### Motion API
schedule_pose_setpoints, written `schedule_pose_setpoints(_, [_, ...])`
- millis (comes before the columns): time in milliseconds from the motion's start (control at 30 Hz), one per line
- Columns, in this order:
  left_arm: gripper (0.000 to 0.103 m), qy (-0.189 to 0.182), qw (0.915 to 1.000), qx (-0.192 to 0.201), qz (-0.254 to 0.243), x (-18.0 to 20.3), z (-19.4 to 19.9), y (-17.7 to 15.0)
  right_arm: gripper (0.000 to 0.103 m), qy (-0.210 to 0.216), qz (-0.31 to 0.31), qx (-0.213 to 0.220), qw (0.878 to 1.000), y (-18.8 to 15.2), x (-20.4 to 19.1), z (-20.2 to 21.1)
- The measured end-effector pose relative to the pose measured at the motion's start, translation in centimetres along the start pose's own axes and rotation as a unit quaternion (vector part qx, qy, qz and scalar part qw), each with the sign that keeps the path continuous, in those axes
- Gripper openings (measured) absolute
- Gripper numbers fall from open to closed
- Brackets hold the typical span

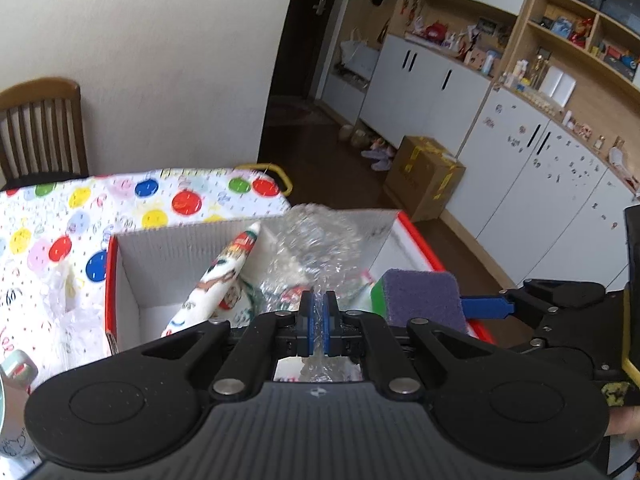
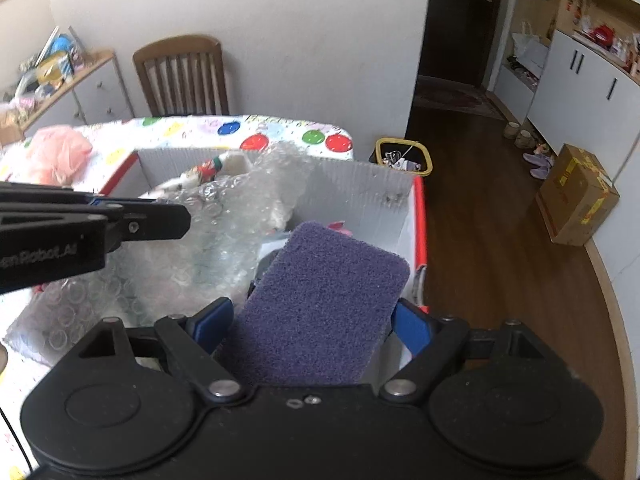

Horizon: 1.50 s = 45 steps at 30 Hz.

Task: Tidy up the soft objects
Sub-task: 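Carry the purple sponge and bubble wrap with both grippers over the red box, then lower the sponge and bubble wrap into the box and open both grippers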

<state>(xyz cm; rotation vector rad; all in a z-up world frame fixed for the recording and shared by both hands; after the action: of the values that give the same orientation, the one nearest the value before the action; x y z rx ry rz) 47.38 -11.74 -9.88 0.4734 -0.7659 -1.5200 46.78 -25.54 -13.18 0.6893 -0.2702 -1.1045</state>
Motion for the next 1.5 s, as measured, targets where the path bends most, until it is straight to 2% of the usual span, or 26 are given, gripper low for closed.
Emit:
schedule_pose_setpoints(167, [0.004, 0.028, 0.9992, -0.029, 0.002, -0.6, -1.4, -0.8, 0.085, 0.003, 0.029, -0.008, 1.000, -0.4, -0.6, -0.6])
schedule_pose_setpoints(467, [0.004, 0.057, 0.9971, -0.049, -0.012, -1.2, -2.8, -1.8, 0.086, 0.000, 0.035, -0.015, 0.999, -0.5, -0.3, -1.4])
schedule_pose_setpoints(633, [0.004, 0.063, 0.9958, -0.062, -0.020, -0.8, -3.3, -2.1, 0.086, -0.003, 0.031, -0.013, 0.999, -1.0, 0.0, -1.4])
schedule_pose_setpoints(967, [0.006, 0.056, 0.9961, -0.062, -0.028, -0.2, -2.9, -2.4, 0.089, 0.001, 0.046, -0.012, 0.999, -1.4, -0.5, -0.9])
schedule_pose_setpoints(1000, [0.007, 0.053, 0.9963, -0.061, -0.028, -0.1, -2.8, -2.4, 0.092, 0.001, 0.047, -0.011, 0.999, -1.5, -0.6, -0.8])
schedule_pose_setpoints(1100, [0.017, 0.049, 0.9967, -0.058, -0.031, 0.2, -2.4, -2.5, 0.093, 0.003, 0.054, -0.010, 0.998, -1.6, -0.7, -0.5])
schedule_pose_setpoints(1233, [0.066, 0.045, 0.9970, -0.047, -0.042, 0.8, -1.6, -2.7, 0.094, 0.006, 0.050, -0.005, 0.999, -1.6, -0.5, 0.2])
schedule_pose_setpoints(1400, [0.067, 0.034, 0.9982, -0.031, -0.038, 1.1, -0.1, -2.7, 0.096, 0.016, 0.039, 0.002, 0.999, -1.7, 0.0, 1.5])
schedule_pose_setpoints(1500, [0.073, 0.030, 0.9987, -0.022, -0.035, 1.2, 1.0, -2.7, 0.099, 0.020, 0.037, 0.010, 0.999, -1.8, 0.0, 2.6])
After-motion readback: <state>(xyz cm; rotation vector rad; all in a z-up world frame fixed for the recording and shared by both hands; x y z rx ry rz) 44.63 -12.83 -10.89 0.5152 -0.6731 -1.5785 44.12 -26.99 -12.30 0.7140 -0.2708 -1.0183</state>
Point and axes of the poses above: each gripper's, at about its wrist camera, not at the fingertips, and z roughly against the way its jaws point, x to its right, y to its top, the point moved 2 cm from there along -z, roughly the way its jaws point, and after that the axes turned 8 degrees about y, right-handed, at the moved point
